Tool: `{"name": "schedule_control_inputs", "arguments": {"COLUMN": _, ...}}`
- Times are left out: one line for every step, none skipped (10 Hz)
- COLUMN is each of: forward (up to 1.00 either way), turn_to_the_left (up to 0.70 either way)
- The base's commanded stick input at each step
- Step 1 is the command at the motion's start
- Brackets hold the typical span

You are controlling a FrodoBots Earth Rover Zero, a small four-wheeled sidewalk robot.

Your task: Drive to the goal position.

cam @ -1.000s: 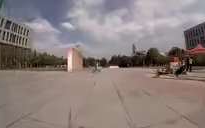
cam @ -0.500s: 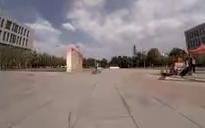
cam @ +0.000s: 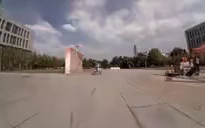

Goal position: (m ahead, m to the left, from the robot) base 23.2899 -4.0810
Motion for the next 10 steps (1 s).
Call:
{"name": "schedule_control_inputs", "arguments": {"forward": 1.00, "turn_to_the_left": 0.02}}
{"name": "schedule_control_inputs", "arguments": {"forward": 1.00, "turn_to_the_left": 0.02}}
{"name": "schedule_control_inputs", "arguments": {"forward": 1.00, "turn_to_the_left": -0.04}}
{"name": "schedule_control_inputs", "arguments": {"forward": 1.00, "turn_to_the_left": -0.22}}
{"name": "schedule_control_inputs", "arguments": {"forward": 1.00, "turn_to_the_left": -0.35}}
{"name": "schedule_control_inputs", "arguments": {"forward": 1.00, "turn_to_the_left": -0.27}}
{"name": "schedule_control_inputs", "arguments": {"forward": 1.00, "turn_to_the_left": -0.10}}
{"name": "schedule_control_inputs", "arguments": {"forward": 1.00, "turn_to_the_left": -0.06}}
{"name": "schedule_control_inputs", "arguments": {"forward": 1.00, "turn_to_the_left": -0.29}}
{"name": "schedule_control_inputs", "arguments": {"forward": 1.00, "turn_to_the_left": -0.38}}
